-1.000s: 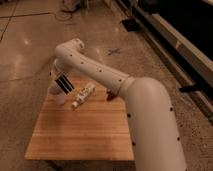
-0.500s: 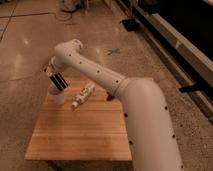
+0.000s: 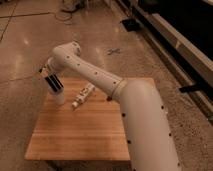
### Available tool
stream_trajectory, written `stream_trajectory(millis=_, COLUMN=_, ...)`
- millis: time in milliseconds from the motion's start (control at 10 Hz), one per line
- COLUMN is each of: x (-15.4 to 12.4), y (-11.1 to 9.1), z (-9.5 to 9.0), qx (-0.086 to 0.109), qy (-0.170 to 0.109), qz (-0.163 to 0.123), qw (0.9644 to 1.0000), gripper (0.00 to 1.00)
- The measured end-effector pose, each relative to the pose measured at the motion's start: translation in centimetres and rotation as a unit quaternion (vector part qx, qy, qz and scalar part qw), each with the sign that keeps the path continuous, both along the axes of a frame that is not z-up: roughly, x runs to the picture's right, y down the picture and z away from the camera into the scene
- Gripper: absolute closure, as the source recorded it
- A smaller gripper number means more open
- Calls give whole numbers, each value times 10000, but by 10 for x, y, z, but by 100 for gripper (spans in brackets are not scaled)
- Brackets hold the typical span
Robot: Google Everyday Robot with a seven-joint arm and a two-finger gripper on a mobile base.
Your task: Place the eraser in the ceramic cup
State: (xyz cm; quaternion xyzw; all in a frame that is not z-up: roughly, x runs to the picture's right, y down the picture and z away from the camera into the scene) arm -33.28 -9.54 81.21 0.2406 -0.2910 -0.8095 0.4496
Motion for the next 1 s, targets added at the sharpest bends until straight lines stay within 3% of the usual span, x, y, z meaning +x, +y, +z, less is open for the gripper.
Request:
stream_trajectory(millis=100, x=-2, y=1, z=2, qx=0, qy=-26, qz=3, qw=10000, gripper=25)
stream_trajectory(millis=200, x=-4, y=2, z=4, qx=9, qy=-44, qz=11, qw=10000, gripper=20)
stream_trajectory(millis=1000, x=-7, y=0, z=9, qx=60, qy=-83, qz=56, qw=9999, gripper=20)
